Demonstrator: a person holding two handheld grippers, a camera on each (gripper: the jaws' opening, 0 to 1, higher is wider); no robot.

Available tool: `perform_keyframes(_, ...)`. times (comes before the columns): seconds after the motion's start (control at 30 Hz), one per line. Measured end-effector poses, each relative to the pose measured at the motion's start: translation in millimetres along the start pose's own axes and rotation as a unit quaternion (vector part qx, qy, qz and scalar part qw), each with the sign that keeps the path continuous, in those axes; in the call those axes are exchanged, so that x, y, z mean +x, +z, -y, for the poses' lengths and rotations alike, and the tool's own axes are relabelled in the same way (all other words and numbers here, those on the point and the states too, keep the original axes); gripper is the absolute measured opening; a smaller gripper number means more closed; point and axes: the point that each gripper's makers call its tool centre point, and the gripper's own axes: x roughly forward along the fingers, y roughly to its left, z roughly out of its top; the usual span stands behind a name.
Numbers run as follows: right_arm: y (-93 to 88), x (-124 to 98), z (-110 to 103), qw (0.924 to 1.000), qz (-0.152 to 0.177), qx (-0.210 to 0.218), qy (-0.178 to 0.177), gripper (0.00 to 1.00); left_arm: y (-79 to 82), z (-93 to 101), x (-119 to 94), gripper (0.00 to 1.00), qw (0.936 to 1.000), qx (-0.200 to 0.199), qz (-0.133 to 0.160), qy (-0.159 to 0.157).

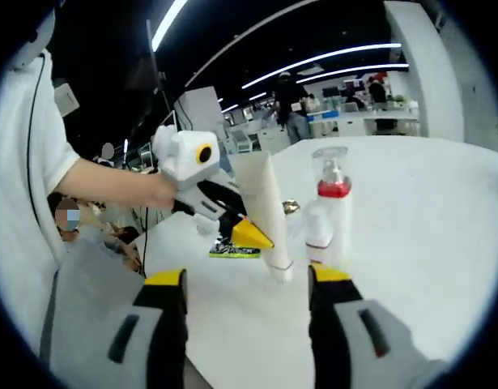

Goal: Arrange the skincare products in the storage area until every visible bottle or jar stands upright without overlapping.

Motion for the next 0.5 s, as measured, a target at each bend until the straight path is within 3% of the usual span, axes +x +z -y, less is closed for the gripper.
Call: perform_keyframes(0.5,-8.5,-14,10,0.9993,0.0,0.021,-0.031,0.65,10.5,-43.4,14,0.17,1.0,0.009,0.001,-0.003)
